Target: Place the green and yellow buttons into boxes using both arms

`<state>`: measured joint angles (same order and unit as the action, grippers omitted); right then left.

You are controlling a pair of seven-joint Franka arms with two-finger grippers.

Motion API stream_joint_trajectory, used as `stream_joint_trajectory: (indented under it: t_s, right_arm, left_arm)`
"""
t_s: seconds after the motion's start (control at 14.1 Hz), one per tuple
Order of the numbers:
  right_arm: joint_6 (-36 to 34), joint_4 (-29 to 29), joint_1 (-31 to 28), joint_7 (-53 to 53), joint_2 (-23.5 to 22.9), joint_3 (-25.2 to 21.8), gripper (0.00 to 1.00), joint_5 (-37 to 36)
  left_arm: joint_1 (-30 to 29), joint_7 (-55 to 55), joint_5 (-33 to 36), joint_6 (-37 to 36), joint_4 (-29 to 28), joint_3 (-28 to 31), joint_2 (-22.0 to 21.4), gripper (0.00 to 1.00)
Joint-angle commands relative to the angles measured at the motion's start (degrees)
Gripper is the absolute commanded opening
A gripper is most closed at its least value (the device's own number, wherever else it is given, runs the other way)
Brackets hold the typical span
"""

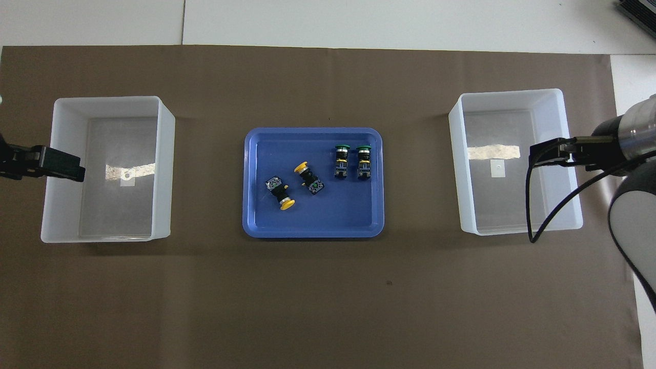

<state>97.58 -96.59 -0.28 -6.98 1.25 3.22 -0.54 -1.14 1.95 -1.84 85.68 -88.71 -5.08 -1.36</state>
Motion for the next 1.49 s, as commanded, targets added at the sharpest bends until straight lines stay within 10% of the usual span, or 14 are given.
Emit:
stream_joint_trajectory:
  t_s: [0.0,0.85,1.42]
  right_arm:
    - [0.94,-2.55,-0.34,0.48,2.09,0.2,1.0,0.46]
    - [0.68,-2.64,-0.42,0.57,2.18,0.2,1.0,0.46]
    - [0.33,-2.46,-1.12,0.92,2.09,0.2,1.0,1.24]
  left_arm:
    - [-0.62,0.42,-0.45,-0.08,-0.85,-0.28,-0.84,1.0]
    - [0.26,0.25,-0.45,0.01,-1.81,-0.46,-1.28,1.0]
    - [4.11,-17.29,-0.45,11.85,-14.19,-1.16,-6.46,1.0]
